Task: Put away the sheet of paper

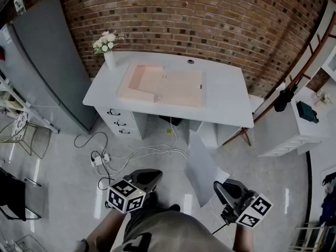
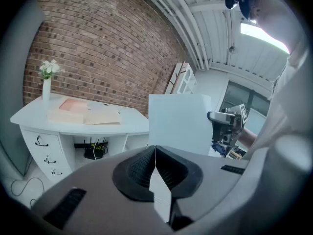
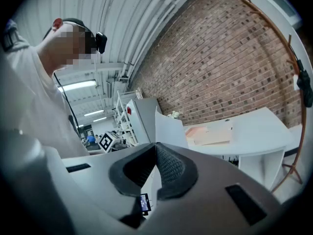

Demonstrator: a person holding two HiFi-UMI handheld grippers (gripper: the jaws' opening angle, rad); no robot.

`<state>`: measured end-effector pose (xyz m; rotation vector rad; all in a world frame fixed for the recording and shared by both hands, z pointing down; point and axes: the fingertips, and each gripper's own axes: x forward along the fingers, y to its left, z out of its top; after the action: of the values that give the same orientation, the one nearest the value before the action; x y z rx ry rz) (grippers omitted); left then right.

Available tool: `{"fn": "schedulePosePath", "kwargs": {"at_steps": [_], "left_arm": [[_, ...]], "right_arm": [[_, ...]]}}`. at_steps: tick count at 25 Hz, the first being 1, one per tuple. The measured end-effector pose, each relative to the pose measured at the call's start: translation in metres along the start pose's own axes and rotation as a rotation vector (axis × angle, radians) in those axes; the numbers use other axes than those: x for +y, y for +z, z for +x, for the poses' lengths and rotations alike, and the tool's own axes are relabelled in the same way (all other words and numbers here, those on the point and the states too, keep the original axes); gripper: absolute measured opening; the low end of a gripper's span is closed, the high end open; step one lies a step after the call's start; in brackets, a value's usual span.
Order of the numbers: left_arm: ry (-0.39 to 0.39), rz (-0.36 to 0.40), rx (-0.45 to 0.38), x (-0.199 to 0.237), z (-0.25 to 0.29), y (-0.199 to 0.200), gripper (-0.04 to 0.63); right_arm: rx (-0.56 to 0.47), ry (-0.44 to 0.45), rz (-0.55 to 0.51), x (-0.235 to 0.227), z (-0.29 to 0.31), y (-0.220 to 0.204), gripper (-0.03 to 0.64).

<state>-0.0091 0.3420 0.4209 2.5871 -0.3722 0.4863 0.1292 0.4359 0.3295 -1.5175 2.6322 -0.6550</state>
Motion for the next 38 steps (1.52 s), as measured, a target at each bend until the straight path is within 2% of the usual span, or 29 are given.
{"fn": "schedulePosePath", "kwargs": {"at_steps": [4,11,15,22,31,35,38], "left_arm": [[0.006,0.000,-0.017,0.021,-0.020,0.004,0.018],[0.010,-0.011,-0.066,0.056,-0.048,0.007,0.018],[0.015,-0.030,-0.097,0.074,-0.059,0.011,0.018],[-0.007,-0.046,-0.112,0.091,-0.066,0.010,0.018],[0.004,-0.046,-0.139,0.118,-0.085,0.018,0.018],[0.012,-0.060,-0.143,0.129,-0.091,0.013,0.018],[0.018,-0.073,-0.149,0.132,-0.092,0.012,0.018]], "right_arm": [[0.020,-0.019,-0.051,0.013,0.028,0.001,0.023],[-0.001,-0.008,-0.053,0.031,0.069,0.011,0.023],[0.024,-0.024,-0.082,0.037,0.089,0.013,0.023],[0.054,-0.107,-0.136,0.034,0.114,0.013,0.023],[0.007,-0.237,-0.156,0.024,0.136,0.030,0.023],[0.041,-0.277,-0.223,0.024,0.146,0.028,0.023],[0.074,-0.282,-0.236,0.021,0.153,0.025,0.023]]}}
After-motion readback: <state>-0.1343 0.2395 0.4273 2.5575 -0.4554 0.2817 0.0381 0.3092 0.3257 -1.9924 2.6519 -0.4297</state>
